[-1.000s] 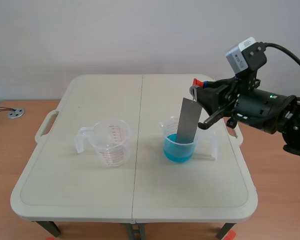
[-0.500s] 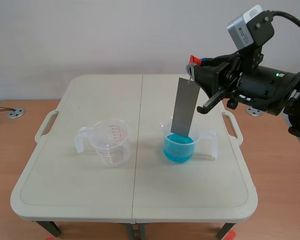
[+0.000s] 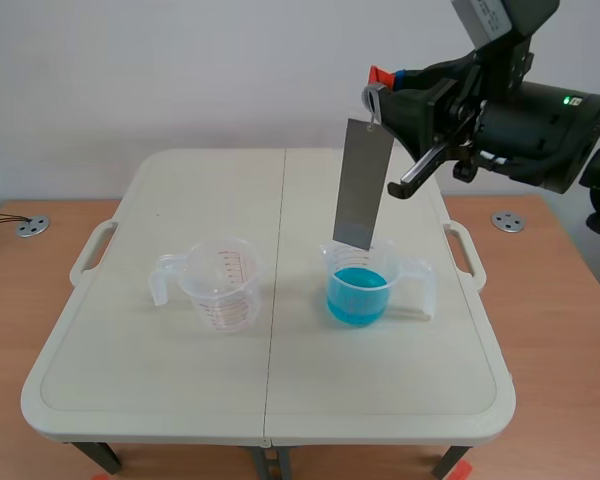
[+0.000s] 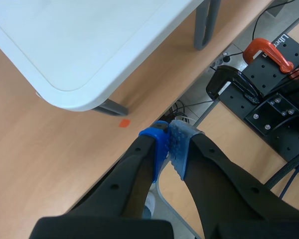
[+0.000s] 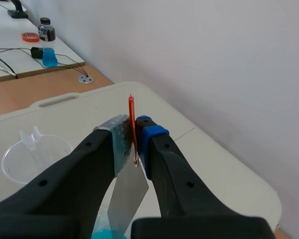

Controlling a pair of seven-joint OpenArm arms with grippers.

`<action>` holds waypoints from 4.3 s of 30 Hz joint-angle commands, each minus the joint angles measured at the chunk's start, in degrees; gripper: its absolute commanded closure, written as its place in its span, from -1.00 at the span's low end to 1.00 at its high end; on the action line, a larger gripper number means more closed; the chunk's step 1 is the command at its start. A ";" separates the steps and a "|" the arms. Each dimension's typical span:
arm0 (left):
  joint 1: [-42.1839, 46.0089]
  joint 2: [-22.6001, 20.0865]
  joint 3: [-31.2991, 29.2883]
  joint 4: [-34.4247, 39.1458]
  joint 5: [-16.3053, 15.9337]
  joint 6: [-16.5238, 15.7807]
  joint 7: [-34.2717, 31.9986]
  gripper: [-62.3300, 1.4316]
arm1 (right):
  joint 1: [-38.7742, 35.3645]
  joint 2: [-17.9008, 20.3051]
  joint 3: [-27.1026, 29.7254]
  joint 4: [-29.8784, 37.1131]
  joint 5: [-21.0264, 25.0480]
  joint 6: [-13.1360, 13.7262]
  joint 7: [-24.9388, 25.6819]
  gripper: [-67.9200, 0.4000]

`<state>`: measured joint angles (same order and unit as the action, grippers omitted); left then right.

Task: Hold the metal plate by the orange handle, dip it into the blue solution, take it out and point at it, then put the plate back in the beaker on the left.
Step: 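Raise the plate and point at it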

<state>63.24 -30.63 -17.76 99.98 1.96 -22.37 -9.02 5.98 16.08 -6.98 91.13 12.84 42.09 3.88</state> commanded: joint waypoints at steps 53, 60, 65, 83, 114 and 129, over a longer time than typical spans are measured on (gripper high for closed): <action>-67.14 2.97 38.34 -12.11 -0.70 -1.75 9.40 0.88 | 0.83 0.90 3.23 14.58 13.38 0.00 -11.74 0.95; -72.08 6.19 44.50 -15.02 -0.15 -3.10 11.17 0.88 | 0.83 0.90 3.23 14.58 13.38 0.00 -11.74 0.95; -75.82 9.09 47.19 -17.77 -0.11 -2.64 13.90 0.88 | 0.83 0.90 3.23 14.58 13.38 0.00 -11.74 0.95; -79.34 14.73 48.09 -23.65 3.65 -0.70 12.59 0.88 | 0.83 0.90 3.23 14.58 13.38 0.00 -11.72 0.95; -67.87 9.20 40.81 -15.21 3.65 2.16 11.41 0.88 | 0.83 0.90 3.23 14.58 13.57 0.00 -11.72 0.95; -36.89 4.72 18.95 3.15 3.67 2.14 9.70 0.88 | 0.83 0.90 3.23 14.58 13.79 0.00 -11.72 0.95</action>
<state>25.65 -25.89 1.91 102.50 6.02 -20.60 1.78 5.98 16.08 -4.45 104.79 25.58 42.39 -8.93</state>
